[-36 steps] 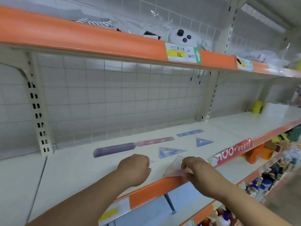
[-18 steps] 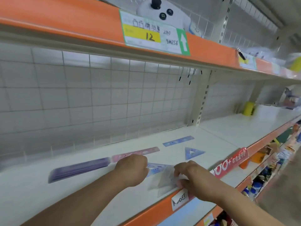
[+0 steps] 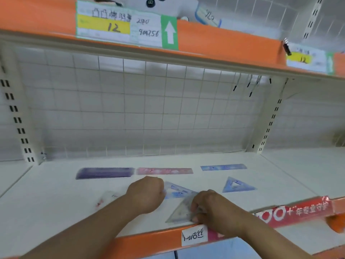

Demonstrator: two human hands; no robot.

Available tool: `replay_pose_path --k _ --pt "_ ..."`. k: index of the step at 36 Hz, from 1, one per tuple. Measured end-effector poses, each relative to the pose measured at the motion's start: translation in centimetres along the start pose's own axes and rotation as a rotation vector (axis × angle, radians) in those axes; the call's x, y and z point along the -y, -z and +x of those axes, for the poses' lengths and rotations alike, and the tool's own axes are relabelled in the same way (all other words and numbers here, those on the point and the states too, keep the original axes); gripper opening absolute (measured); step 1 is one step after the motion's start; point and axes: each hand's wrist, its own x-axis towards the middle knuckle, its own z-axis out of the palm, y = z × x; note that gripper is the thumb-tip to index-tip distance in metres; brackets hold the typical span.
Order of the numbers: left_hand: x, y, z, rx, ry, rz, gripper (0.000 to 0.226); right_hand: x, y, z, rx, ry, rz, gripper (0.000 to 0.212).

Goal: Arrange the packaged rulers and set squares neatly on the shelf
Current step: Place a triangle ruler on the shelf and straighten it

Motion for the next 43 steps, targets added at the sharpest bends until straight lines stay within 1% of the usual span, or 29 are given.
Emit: replay_pose_path --k 4,8,16,20,30,34,37,43 --pt "0.0 -0.3 -0.8 -0.019 0.051 0.012 0.026 -0.2 0.1 0.2 0.028 0.022 0.016 0.014" --pt "0.3 -0.2 -1.5 -0.039 0.074 0.042 0.027 -0.3 0.1 0.5 0.036 0.007 0.015 0.007" --pt "0.9 -0.4 -2.1 -0.049 0.103 0.058 0.028 -0.3 0.1 0.9 0.043 -0.027 0.042 0.013" --pt "1.1 -0.4 -2.7 -0.050 0.115 0.059 0.028 -0.2 0.1 1.1 0.053 -0.056 0.051 0.012" --pt "1.1 -0.5 -4.2 -0.071 0.155 0.054 0.029 0.1 0.4 1.4 0.101 -0.033 -0.071 0.024" --pt "1.1 -0.5 -5.1 -0.074 0.190 0.059 0.029 0.7 0.9 1.5 0.038 -0.003 -0.121 0.020" --pt "1.1 -0.6 -6.1 -0.077 0.220 0.045 0.029 1.9 1.1 1.7 -0.011 0.055 -0.123 0.017" --pt "2.2 -0.1 -9.2 -0.174 0.325 0.023 0.026 5.8 0.7 2.4 -0.036 0.214 -0.096 0.024"
